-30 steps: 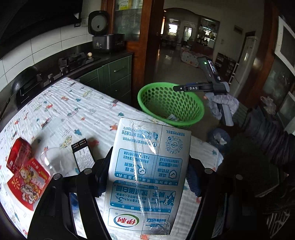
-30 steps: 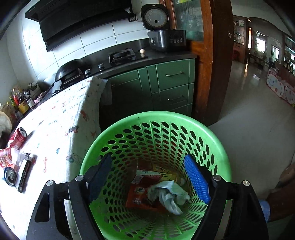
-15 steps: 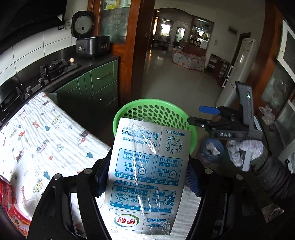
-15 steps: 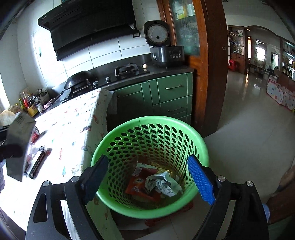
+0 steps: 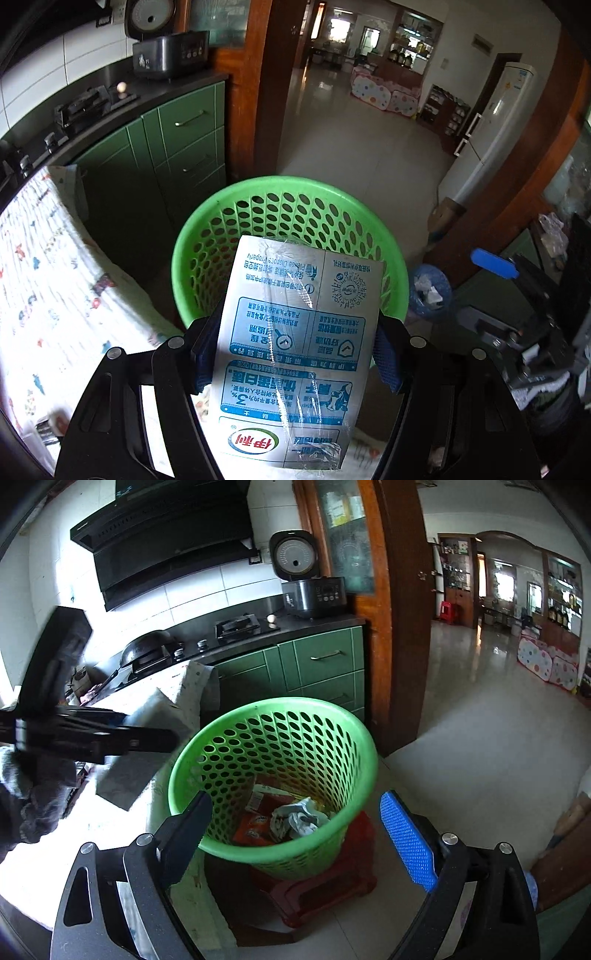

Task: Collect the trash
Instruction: 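Carry the milk pouch over the green basket with the left tool and release it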

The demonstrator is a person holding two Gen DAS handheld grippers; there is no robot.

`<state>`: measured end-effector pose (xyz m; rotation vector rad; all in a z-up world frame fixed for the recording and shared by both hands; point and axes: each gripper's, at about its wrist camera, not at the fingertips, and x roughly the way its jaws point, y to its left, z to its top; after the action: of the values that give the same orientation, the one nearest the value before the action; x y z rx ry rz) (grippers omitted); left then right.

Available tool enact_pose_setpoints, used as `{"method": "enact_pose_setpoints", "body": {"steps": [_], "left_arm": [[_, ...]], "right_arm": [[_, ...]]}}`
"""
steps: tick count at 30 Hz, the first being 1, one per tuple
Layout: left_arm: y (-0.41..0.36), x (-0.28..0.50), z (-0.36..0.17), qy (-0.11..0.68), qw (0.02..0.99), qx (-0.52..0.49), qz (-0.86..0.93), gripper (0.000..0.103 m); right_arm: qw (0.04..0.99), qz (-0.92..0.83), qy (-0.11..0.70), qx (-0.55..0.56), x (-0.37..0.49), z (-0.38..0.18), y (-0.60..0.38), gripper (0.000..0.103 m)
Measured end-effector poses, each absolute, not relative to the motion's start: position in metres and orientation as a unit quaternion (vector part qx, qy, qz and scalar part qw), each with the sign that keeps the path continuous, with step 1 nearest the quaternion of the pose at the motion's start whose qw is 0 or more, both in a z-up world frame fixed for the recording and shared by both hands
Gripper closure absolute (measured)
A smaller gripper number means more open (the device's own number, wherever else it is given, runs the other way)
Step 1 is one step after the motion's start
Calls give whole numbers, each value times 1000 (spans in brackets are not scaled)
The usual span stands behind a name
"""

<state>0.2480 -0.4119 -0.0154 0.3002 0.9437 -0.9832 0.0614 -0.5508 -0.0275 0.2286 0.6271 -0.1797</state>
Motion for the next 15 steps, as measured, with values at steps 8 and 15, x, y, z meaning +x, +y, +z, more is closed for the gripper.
{"method": "enact_pose_setpoints", "body": {"steps": [8,15], "left_arm": [[-441,259,-35,463,763,103,-439,34],[-439,247,-23,442,769,89,-452,23]], "right_arm": [[937,-98,312,120,47,-32,-554,14],[938,-94,310,122,44,-32,-549,14]]}}
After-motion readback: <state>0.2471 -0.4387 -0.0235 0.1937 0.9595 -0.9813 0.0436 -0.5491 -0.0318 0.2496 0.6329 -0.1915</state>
